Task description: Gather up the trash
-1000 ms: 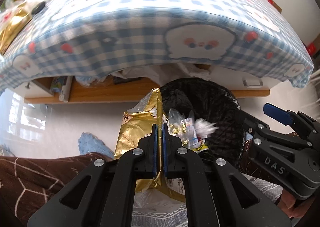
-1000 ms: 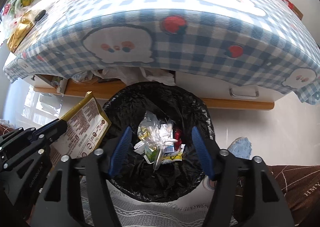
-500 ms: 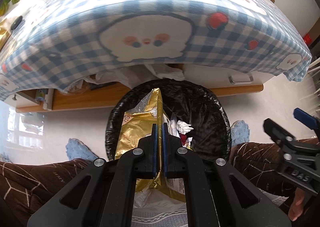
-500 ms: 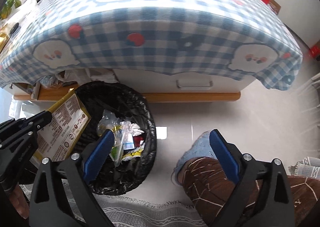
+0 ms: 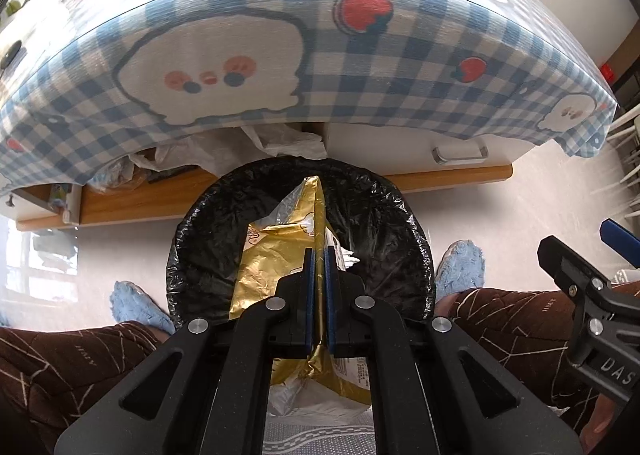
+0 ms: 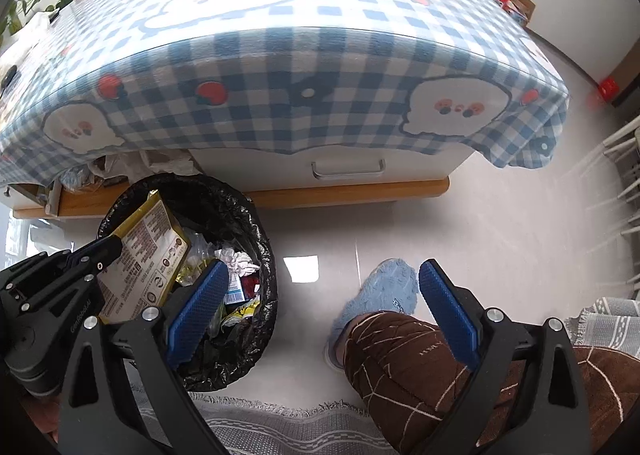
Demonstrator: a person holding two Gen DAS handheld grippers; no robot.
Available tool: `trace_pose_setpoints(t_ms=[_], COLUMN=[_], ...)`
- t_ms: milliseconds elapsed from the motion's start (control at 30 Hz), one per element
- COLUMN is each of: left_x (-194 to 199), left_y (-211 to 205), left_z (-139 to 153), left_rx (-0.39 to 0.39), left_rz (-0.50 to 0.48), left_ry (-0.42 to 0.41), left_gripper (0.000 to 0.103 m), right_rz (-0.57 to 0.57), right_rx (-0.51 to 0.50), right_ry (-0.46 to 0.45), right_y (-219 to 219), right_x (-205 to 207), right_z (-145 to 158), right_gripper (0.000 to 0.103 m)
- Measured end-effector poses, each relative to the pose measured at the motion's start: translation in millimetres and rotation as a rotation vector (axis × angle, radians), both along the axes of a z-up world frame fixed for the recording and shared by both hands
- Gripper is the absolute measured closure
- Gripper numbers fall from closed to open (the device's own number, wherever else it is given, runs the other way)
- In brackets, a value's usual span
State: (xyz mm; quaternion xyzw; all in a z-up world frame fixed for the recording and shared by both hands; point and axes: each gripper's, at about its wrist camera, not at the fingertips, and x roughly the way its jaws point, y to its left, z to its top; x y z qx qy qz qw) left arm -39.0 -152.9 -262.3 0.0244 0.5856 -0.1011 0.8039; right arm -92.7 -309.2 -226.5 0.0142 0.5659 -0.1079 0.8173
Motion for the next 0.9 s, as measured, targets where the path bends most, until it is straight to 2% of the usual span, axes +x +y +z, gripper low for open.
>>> trace_pose_setpoints(t_ms=[67,167,200,233,300,367,400,600,700,900], left_x=[0,1,0,0,1,2,3,3,-3,-15], left_y=[0,3,5,9,18,28,34,76,93,117], left_z=[-1,-1,0,1,2,6,10,57,76,115], left_rx=[0.003,0.02,0.025,0.026,0.027,0.031,0.034,0.039,0.01,0.006], left_rz=[-0.001,0.006,0.013,0.024,0.046,0.056,0.067,0.151,0.162,0.174], left_ry=[0.0,-0.008,-0.016,-0.024,-0.031,-0.025,-0.033,-0.145,-0.17,-0.234], left_gripper=[0.098,0.091,0.081,0.066,0.055,0.05,0.043,0.011,0.006,0.006], right_rz=[-0.004,-0.004,-0.002,0.0,0.006,0.019,0.033,0.084,0.107,0.152], right_rx=[-0.002,-0.006,-0.009,-0.013,-0.011,-0.002,-0.002,0.024,0.04,0.059], right_ry=[0.003,0.006,0.005,0.005,0.005,0.002,-0.005,-0.066,-0.093,-0.18], right_y=[-1,2,4,5,9,16,20,42,53,69], right_x=[1,4,5,6,9,13,15,20,20,11], right_z=[0,-2,-3,-4,-5,-4,-2,17,31,69], right_gripper=[0.011,0.011,0.011,0.011,0.011,0.011,0.011,0.011,0.011,0.01])
